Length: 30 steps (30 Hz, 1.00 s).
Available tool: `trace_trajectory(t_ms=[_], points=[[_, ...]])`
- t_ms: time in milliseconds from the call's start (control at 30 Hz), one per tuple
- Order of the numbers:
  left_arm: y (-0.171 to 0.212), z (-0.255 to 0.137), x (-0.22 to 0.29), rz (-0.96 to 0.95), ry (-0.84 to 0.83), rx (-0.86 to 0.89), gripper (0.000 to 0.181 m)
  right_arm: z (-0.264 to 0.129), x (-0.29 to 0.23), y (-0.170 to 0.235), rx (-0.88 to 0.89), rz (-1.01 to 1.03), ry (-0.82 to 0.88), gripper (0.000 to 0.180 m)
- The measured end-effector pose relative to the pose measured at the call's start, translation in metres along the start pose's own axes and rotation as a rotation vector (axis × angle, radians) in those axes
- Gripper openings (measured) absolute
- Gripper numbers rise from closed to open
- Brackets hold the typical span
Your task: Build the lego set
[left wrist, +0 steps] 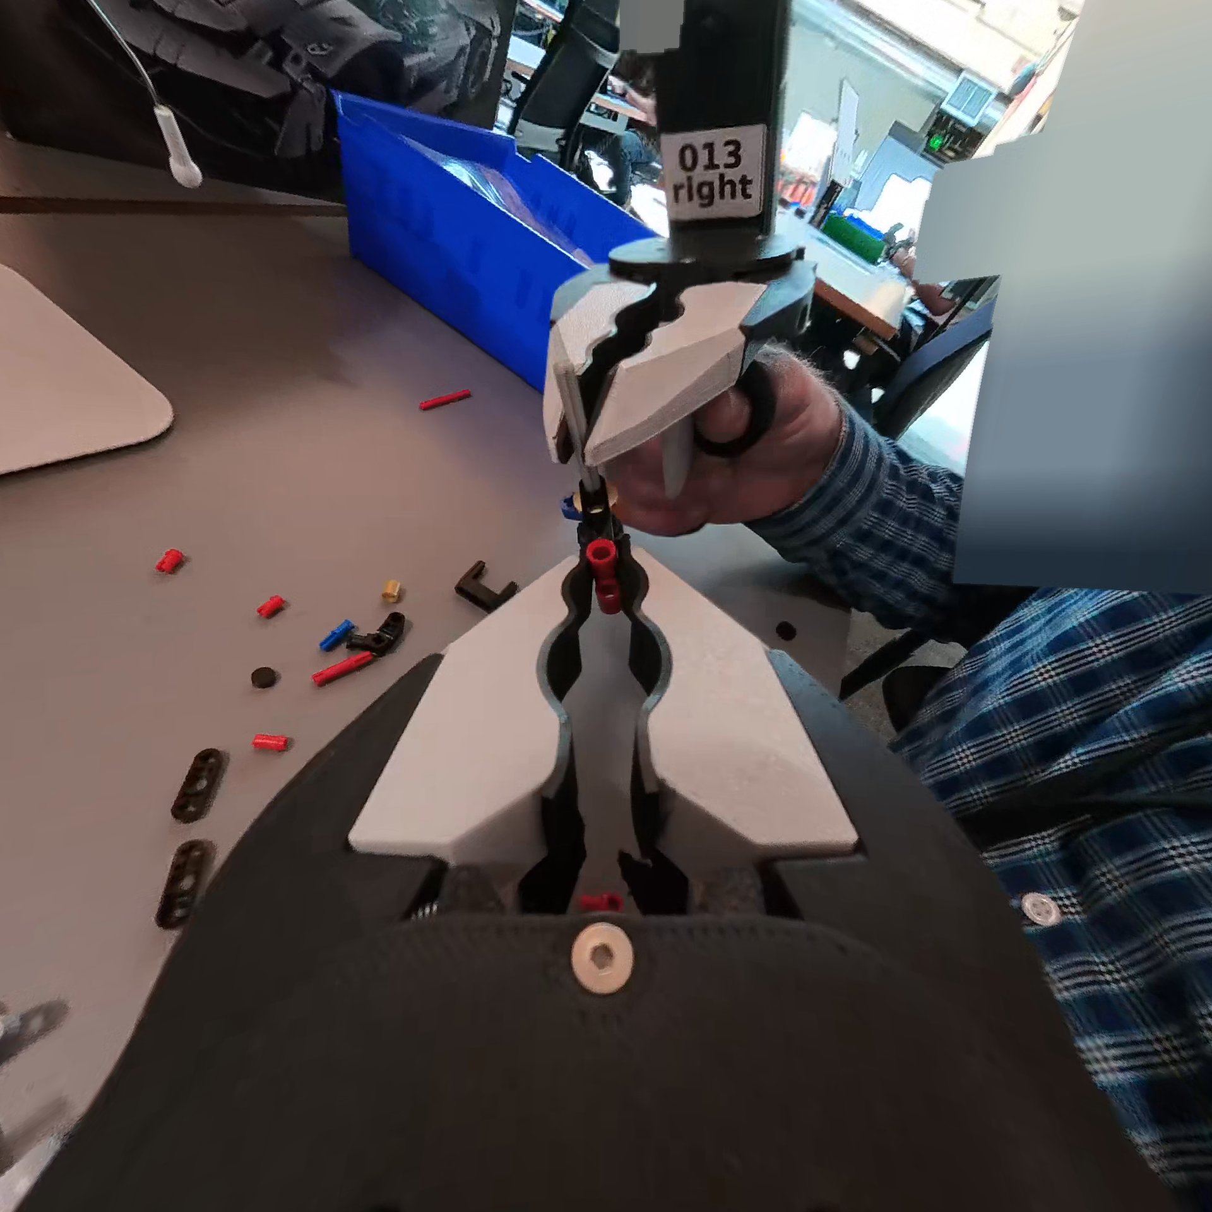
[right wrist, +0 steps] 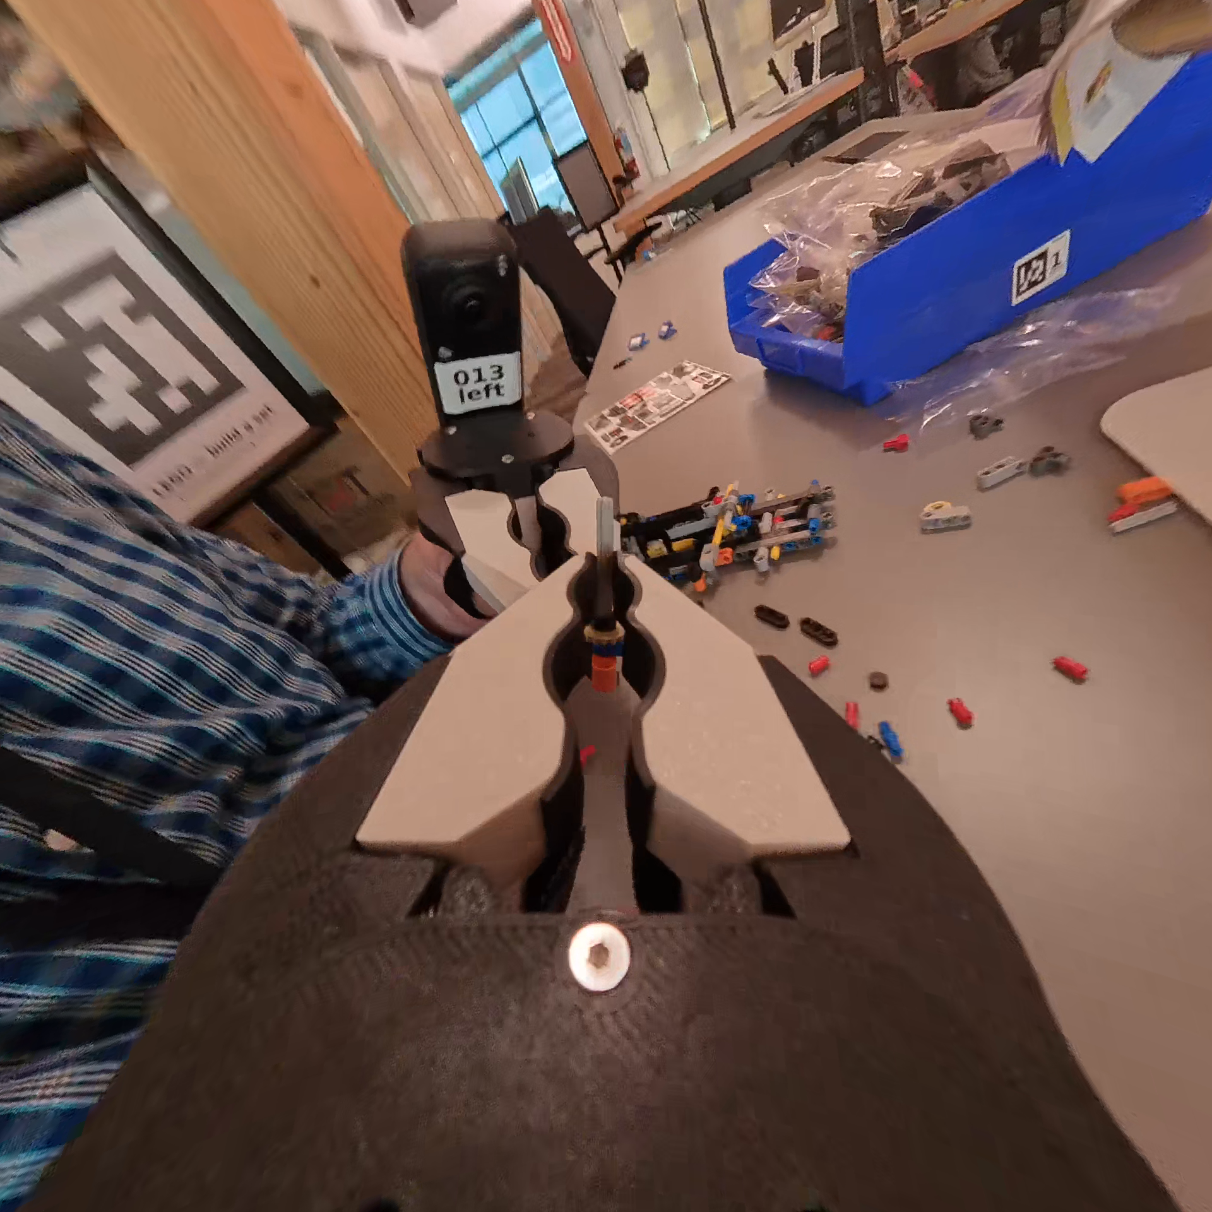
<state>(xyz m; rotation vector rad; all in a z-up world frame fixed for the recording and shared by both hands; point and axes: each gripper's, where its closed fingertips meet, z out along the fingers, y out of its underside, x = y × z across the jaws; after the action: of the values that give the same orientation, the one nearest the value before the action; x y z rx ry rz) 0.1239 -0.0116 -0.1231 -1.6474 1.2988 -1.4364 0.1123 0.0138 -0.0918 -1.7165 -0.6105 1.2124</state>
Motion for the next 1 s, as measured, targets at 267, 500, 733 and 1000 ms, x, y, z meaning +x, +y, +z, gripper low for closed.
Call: trace_trajectory(t_ms=[267,500,733,1000], points=[[0.009,-0.006,-0.017,0.280,-0.242,-0.198,0.006,0.003,0.003,0.006,-0.062,-0.003,0.045,0.000],[0.011,-0.013,-0.013,0.316,-0.208,-0.313,0.006,0.007,0.000,0.007,-0.121,-0.084,0.059,0.000],[0.032,-0.016,-0.018,0.366,-0.191,-0.465,0.007,0.014,0.007,0.026,-0.234,-0.061,0.067,0.000],[0.014,-0.011,-0.015,0.256,-0.133,-0.287,0.007,0.013,0.007,0.009,-0.110,-0.037,0.049,0.000]])
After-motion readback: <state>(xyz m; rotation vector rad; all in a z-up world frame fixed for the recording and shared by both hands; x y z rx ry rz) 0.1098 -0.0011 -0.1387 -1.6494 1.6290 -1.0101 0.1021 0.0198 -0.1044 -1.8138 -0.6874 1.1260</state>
